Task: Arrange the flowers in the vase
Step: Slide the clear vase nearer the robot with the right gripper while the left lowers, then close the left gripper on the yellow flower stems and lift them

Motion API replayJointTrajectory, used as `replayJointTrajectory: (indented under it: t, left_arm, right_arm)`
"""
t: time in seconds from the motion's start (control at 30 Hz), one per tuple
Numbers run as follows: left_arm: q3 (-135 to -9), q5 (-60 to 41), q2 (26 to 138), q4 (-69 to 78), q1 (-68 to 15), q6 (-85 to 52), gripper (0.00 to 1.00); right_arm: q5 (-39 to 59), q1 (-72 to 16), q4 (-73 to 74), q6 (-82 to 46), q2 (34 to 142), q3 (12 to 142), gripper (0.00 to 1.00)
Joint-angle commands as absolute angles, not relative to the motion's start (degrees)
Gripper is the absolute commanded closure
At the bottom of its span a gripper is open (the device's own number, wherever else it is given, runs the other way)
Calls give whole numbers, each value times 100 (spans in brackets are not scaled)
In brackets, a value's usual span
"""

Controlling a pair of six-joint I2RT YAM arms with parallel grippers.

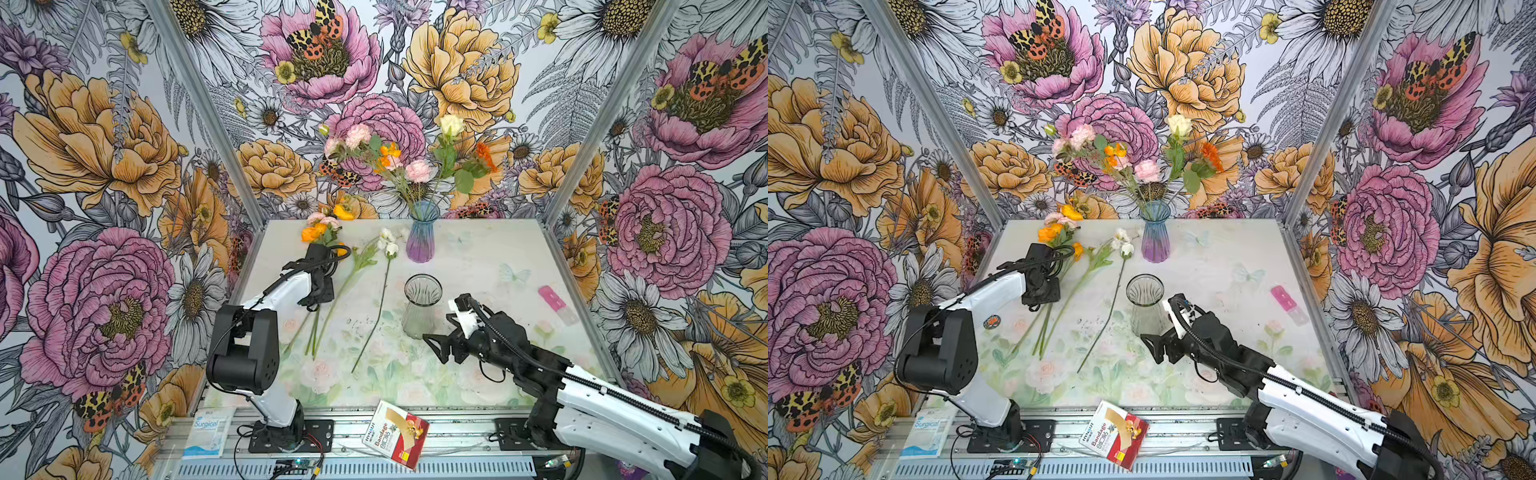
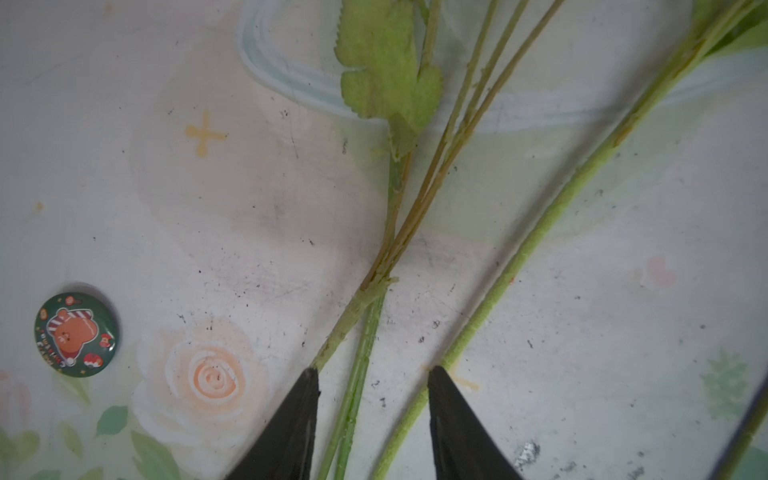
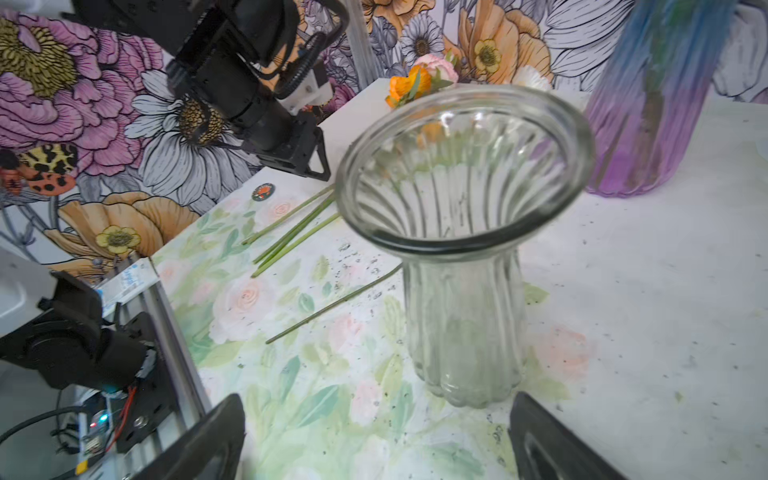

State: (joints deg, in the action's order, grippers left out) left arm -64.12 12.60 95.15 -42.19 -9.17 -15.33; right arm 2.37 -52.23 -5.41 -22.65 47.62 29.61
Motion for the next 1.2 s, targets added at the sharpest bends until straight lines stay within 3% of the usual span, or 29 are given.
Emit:
replayJointTrajectory:
  t: [0.0,0.23,0.7,0.87,1.03,1.17]
  left_arm:
    - [-6667,1476,9755,-4104,-848,-1369,55]
    - [-6894,1525,10194,-4043,-787,-1262,56]
    - [-6987,887,10681,-3918,-634,-1031,59]
    - [-6979,808,10680,-3920,-665,-1035,77]
    - [-6918,1093,10545,-3938,-779,-987,78]
    - [-6921,1160,10486,-3988,-820,-967,88]
  right_arm:
    - [223,-5612,-944,-2776,4813,3249,1]
    - [-22,-6348,-958,-2990,4861,3339,0]
    - [-93,-6407,-925,-2621,5205,3520,1]
    - [-136,-6403,-929,-2629,5146,3483,1]
    - [-176,-6407,-914,-2602,5176,3498,0]
    - [-117,-6408,-886,-2576,5292,3558,0]
